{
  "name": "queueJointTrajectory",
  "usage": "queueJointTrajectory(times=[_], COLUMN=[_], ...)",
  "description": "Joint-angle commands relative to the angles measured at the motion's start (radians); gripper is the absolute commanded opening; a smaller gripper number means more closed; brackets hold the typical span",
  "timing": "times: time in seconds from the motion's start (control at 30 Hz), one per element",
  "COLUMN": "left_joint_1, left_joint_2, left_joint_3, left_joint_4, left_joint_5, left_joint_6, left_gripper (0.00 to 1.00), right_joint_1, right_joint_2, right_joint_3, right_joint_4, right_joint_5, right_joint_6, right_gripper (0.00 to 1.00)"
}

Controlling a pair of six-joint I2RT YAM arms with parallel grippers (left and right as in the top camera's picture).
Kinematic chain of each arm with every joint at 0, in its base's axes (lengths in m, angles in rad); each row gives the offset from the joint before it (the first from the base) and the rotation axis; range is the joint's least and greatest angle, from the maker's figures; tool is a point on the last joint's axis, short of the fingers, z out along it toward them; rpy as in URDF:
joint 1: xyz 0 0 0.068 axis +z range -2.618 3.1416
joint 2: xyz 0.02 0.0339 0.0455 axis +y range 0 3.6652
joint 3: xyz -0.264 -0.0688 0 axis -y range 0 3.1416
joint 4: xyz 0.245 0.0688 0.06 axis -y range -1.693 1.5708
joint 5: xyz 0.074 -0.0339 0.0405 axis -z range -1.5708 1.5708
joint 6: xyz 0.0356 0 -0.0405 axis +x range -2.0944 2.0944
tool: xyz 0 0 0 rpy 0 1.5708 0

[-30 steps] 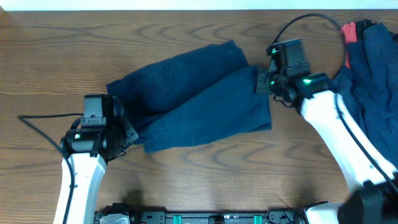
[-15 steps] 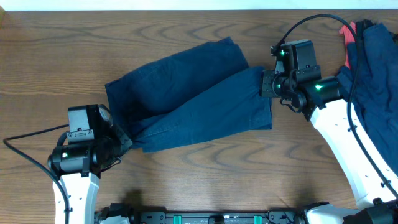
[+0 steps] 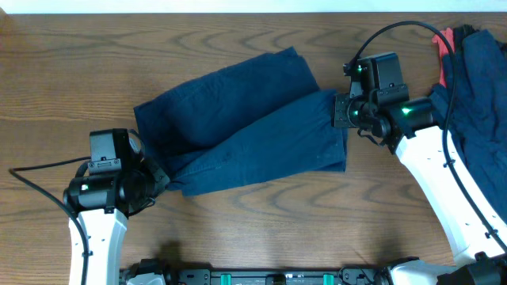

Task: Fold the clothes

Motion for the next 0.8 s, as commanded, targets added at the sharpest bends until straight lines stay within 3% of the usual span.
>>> queueJointTrajectory(times=[0.0, 0.27, 0.43, 0.77], left_joint_1=[0.01, 0.01, 0.01, 0.01], left_joint_2=[0.008, 0.008, 0.008, 0.008], left_joint_3=[0.018, 0.018, 0.018, 0.018], left_joint_4=[-0.002, 0.008, 0.008, 0.009], left_joint_5=[-0.028, -0.028, -0.028, -0.028], left_joint_6=[0.017, 0.017, 0.017, 0.017], left_gripper=[0.06, 0.06, 0.06, 0.06], right_joint_1=[-0.019, 0.01, 0.012, 0.013], right_joint_2=[-0.007, 0.043, 0.102, 0.297], right_joint_3=[-0.013, -0.016, -0.016, -0.016], right_joint_4=[-0.009, -0.036, -0.05, 0.013], right_joint_5=[0.0, 0.001, 0.016, -0.047], right_joint_6=[-0.017, -0.036, -0.039, -0.035], right_gripper=[0.09, 0.11, 0.25, 0.25])
